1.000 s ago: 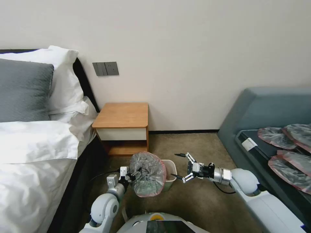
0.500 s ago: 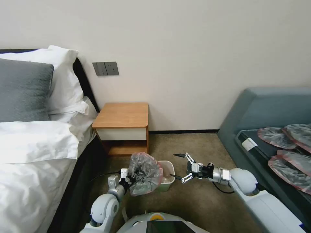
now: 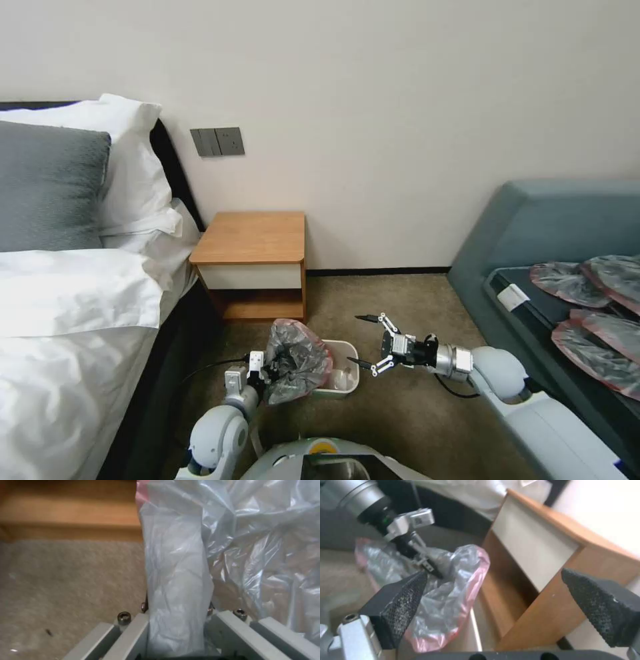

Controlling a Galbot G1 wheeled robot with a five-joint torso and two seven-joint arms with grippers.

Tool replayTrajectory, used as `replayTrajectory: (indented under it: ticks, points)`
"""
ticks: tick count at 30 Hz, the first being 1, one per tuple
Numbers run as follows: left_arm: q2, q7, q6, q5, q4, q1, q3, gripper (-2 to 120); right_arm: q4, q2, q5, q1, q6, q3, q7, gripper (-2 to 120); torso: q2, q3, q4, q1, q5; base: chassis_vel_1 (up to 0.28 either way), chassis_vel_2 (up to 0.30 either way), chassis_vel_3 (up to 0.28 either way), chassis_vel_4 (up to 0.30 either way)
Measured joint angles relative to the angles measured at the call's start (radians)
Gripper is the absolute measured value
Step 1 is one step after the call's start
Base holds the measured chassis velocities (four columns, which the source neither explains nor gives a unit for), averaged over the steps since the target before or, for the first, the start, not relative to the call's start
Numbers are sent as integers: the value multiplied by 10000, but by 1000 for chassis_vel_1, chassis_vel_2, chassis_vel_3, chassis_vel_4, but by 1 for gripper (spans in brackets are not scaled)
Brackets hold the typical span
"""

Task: Pick up the garbage bag from the table and place it over the trash can.

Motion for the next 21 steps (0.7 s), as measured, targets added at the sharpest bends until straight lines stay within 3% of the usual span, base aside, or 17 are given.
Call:
replayTrajectory:
  ticks: [3, 6, 7, 8, 11, 13, 15, 21]
  points:
    - [-62, -394, -501, 39, -138, 128, 84, 3, 186, 7, 232, -56, 19, -212, 770, 100, -1, 0, 1, 0, 0, 0, 0, 0, 0]
    - [-65, -912, -1177, -162, -520, 357, 191, 3, 688, 72, 642, -236, -164, -696, 2747, 100, 0, 0, 2, 0, 3, 0, 0, 0, 0]
    - [-16, -1187, -1472, -440, -709, 454, 294, 3, 1080, 157, 897, -368, -418, -953, 3936, 100, 0, 0, 6, 0, 4, 0, 0, 0, 0]
    - [-16, -1187, -1472, -440, -709, 454, 294, 3, 1080, 157, 897, -368, -418, -953, 3936, 100, 0, 0, 6, 0, 4, 0, 0, 0, 0]
    - [234, -1704, -2031, -1196, -1019, 404, 546, 3, 2322, 488, 1527, -1057, -1034, -1210, 6168, 100, 0, 0, -1, 0, 4, 0, 0, 0, 0]
    - [297, -1795, -2232, -1369, -1058, 386, 610, 3, 2810, 570, 1856, -1260, -1317, -1266, 6619, 100, 0, 0, -12, 0, -4, 0, 0, 0, 0]
    - [307, -1854, -2552, -1460, -1077, 461, 623, 3, 3371, 562, 2429, -1300, -1830, -1439, 6966, 100, 0, 0, -4, 0, -2, 0, 0, 0, 0]
    - [337, -1767, -3115, -1453, -1092, 603, 554, 3, 3605, 97, 3055, -841, -2424, -1634, 6630, 100, 0, 0, 5, 0, 2, 0, 0, 0, 0]
